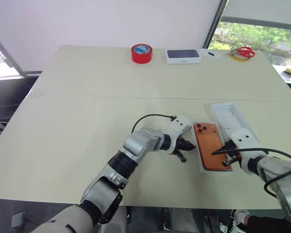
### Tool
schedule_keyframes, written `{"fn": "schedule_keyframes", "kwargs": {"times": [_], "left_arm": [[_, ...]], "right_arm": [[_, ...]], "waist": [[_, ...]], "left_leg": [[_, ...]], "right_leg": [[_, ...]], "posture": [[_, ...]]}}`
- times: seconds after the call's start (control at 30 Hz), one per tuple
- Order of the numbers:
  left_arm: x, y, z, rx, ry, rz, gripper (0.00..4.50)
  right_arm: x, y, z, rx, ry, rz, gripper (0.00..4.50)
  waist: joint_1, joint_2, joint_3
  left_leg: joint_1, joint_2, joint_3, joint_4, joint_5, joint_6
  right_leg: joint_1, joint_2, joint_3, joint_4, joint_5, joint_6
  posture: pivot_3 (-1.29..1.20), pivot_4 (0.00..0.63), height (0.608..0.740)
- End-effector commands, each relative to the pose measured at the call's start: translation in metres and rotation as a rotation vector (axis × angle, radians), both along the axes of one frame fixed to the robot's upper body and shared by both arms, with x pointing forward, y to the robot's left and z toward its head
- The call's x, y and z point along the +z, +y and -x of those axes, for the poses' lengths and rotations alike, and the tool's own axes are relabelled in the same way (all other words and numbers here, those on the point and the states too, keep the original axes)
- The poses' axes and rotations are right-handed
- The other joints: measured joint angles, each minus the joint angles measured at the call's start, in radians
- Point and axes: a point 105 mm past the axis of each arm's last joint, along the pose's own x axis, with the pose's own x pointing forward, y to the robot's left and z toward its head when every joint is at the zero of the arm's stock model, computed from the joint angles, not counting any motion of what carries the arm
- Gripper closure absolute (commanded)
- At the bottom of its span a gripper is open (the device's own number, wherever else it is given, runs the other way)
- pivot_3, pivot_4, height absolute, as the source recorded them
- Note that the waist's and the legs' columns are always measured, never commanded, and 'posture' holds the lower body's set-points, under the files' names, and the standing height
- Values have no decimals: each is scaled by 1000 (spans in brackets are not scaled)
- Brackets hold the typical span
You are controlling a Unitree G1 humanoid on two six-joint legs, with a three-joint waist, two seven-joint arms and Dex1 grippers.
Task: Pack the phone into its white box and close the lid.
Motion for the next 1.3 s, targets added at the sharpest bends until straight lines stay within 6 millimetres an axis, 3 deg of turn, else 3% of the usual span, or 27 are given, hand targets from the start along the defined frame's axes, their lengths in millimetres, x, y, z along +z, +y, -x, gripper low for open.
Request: {"fn": "schedule_keyframes", "kwargs": {"times": [0.03, 0.27, 0.3, 0.37, 0.5, 0.6, 0.8, 0.93, 1.1, 1.2, 1.3], "left_arm": [[16, -8, 7, -55, -44, 47, 4456], [24, 10, -11, 13, -51, 64, 4456], [27, 14, -12, 14, -61, 71, 4490], [32, 22, -13, 19, -65, 85, 4500], [47, 45, -20, 43, -122, 127, 4500], [53, 56, -21, 31, -181, 142, 4500], [56, 81, 3, -207, -452, 87, 4500], [57, 85, 4, -223, -465, 94, 4500], [56, 88, 11, -243, -478, 102, 4500], [54, 89, 15, -248, -483, 101, 4500], [53, 90, 14, -235, -480, 99, 4500]], "right_arm": [[16, 12, -5, 84, -64, -3, 4500], [32, -3, -3, 90, -64, 26, 4500], [36, -5, -1, 92, -63, 20, 4248], [44, -8, 1, 103, -67, 17, 3601], [69, -14, -4, 105, -123, -14, 1587], [76, -17, -11, 89, -136, -52, 51], [68, -26, -46, -3, -38, -181, 51], [60, -33, -61, -45, 28, -205, 51], [53, -28, -76, -23, 97, -208, 51], [50, -29, -83, -16, 116, -183, 888], [51, -29, -88, -2, 120, -183, 2431]], "waist": [[0, 0, 0], [0, 0, 0], [0, 0, 0], [-1, 0, 0], [-1, 1, 0], [0, 1, 0], [-10, 2, 0], [3, 3, 0], [-4, 3, 0], [-8, 4, 0], [-7, 4, 0]], "left_leg": [[0, 0, 0, 0, 0, 0], [0, 0, 0, 0, 0, 0], [0, 0, 0, 0, 0, 0], [0, 0, 0, 0, 0, 0], [0, 0, 0, 0, 0, 0], [1, 0, 0, 1, 0, 0], [1, 1, 2, 2, 0, 0], [-1, 1, 4, 6, -1, 1], [-1, 1, 5, 7, -1, 1], [-1, 1, 6, 7, 0, 1], [-1, 1, 6, 7, -1, 1]], "right_leg": [[0, 0, 0, 0, 0, 0], [0, 0, 0, 0, 0, 0], [0, 0, 0, 0, 0, 0], [0, 0, 0, 0, 0, 0], [1, 0, 0, 0, 0, 0], [1, 0, 0, 0, 0, 0], [1, 0, 0, 1, 0, 0], [2, 0, 0, 1, 0, 0], [1, 0, 1, 2, 0, 0], [1, 0, 1, 3, 0, 0], [1, 0, 1, 3, 0, 0]], "posture": [[0, 150, 730], [0, 150, 730], [0, 150, 730], [0, 150, 730], [0, 150, 730], [0, 150, 730], [0, 150, 730], [0, 150, 730], [0, 150, 730], [0, 150, 730], [0, 150, 730]]}}
